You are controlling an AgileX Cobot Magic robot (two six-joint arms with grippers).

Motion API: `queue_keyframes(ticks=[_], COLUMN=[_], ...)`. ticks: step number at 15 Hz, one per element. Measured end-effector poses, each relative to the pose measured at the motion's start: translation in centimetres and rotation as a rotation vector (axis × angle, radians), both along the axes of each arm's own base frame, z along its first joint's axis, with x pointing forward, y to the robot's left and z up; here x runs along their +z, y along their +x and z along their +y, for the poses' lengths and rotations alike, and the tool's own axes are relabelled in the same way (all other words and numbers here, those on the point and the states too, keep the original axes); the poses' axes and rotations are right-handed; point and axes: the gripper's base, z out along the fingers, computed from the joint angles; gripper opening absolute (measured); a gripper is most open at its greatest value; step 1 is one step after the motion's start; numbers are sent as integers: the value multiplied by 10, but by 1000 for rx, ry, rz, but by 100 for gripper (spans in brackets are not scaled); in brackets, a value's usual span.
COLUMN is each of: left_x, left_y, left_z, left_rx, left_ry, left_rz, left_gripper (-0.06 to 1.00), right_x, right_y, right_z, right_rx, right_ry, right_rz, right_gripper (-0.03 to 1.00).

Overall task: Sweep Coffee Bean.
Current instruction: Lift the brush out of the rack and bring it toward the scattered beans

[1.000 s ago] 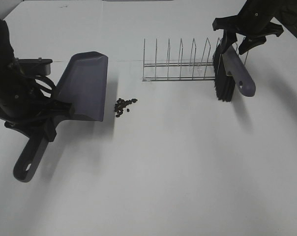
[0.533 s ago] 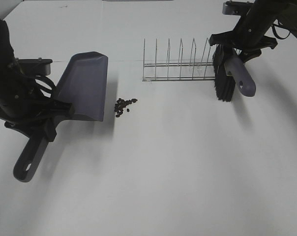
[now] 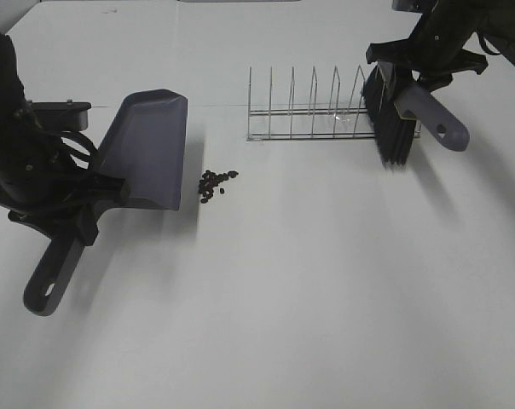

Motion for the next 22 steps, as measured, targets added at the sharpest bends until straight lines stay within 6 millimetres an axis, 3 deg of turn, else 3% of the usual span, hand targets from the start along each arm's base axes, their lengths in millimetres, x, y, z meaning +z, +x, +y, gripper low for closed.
queue_keyframes(ticks=[3, 6, 10, 13, 14, 15, 16, 19, 22], left_x=[0, 0, 0, -1, -3, -8, -14, -35, -50], left_y=[0, 0, 0, 1, 1, 0, -1, -5, -4], left_z=[0, 0, 1, 7, 10, 12, 12, 14, 13], left_rx=[0, -1, -10, 12, 11, 11, 12, 19, 28], left_ry=[0, 1, 17, 80, 113, 134, 142, 166, 166], left_rz=[0, 0, -6, -12, -6, 20, 38, 99, 124], left_gripper=[27, 27, 27, 27, 27, 27, 27, 27, 27], right_x=[43, 85, 94, 102, 102, 101, 96, 60, 26], right_y=[-6, -25, -37, -62, -67, -88, -97, -111, -116], right_z=[0, 1, 4, 17, 19, 38, 49, 87, 114], right_rx=[0, 13, 41, 83, 93, 149, 176, 251, 235], right_ry=[4, 13, 33, 28, 25, 5, 0, -17, -116], right_rz=[-66, -52, -39, 4, 19, 65, 88, 76, 45], right_gripper=[36, 36, 36, 36, 36, 36, 36, 36, 36])
